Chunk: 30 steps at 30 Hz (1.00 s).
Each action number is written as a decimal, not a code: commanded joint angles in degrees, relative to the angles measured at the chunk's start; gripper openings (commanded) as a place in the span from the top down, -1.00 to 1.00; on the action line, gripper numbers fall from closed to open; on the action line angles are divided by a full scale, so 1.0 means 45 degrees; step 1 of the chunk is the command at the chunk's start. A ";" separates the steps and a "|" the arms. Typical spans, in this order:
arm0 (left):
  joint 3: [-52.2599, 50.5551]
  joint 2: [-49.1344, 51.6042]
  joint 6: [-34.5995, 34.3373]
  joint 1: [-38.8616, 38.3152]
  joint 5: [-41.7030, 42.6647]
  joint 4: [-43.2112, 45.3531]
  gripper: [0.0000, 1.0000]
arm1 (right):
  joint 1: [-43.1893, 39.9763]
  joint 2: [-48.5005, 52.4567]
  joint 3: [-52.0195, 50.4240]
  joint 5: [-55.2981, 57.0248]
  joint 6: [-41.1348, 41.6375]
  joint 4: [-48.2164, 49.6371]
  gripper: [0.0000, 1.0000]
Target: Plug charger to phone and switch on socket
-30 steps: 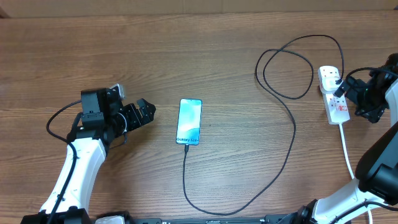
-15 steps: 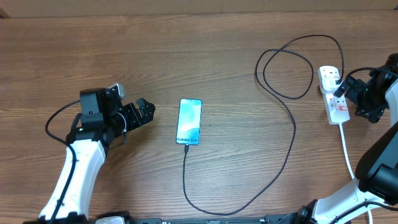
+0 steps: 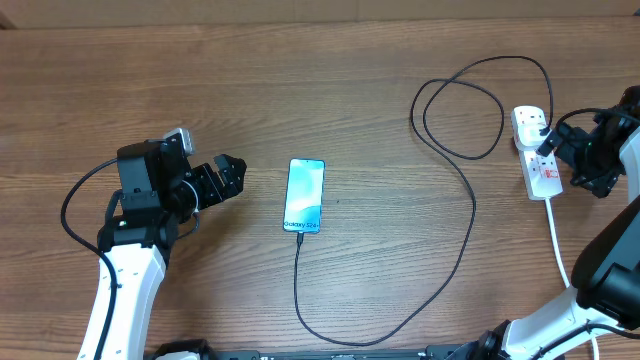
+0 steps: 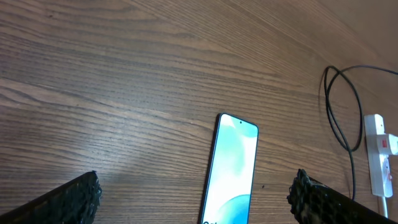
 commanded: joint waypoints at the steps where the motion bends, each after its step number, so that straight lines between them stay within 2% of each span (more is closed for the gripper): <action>1: 0.0034 -0.0209 -0.0034 -0.0010 -0.0194 0.0010 -0.99 | -0.0073 -0.0209 0.0257 -0.0078 -0.0097 0.0073 -0.99; 5: 0.0034 -0.0364 0.0112 -0.0010 -0.1598 -0.0403 -0.99 | -0.0073 -0.0209 0.0257 -0.0078 -0.0097 0.0073 -1.00; 12: 0.0034 -0.0651 0.0117 -0.0010 -0.2191 -0.2900 -0.99 | -0.0073 -0.0209 0.0257 -0.0078 -0.0097 0.0073 -1.00; 17: -0.0185 -0.0651 0.0189 -0.0015 -0.2744 -0.3128 -0.99 | -0.0073 -0.0209 0.0257 -0.0078 -0.0097 0.0073 -1.00; 19: -0.0437 -0.0675 0.0661 -0.0029 -0.2730 -0.2958 -0.99 | -0.0073 -0.0209 0.0257 -0.0078 -0.0097 0.0073 -1.00; 23: -0.1608 -0.0952 0.1035 -0.0277 -0.2715 -0.1365 -0.99 | -0.0073 -0.0209 0.0257 -0.0078 -0.0097 0.0073 -1.00; 30: -0.5110 -0.1826 0.1166 -0.1355 -0.2288 0.4328 -0.99 | -0.0073 -0.0209 0.0257 -0.0078 -0.0097 0.0073 -1.00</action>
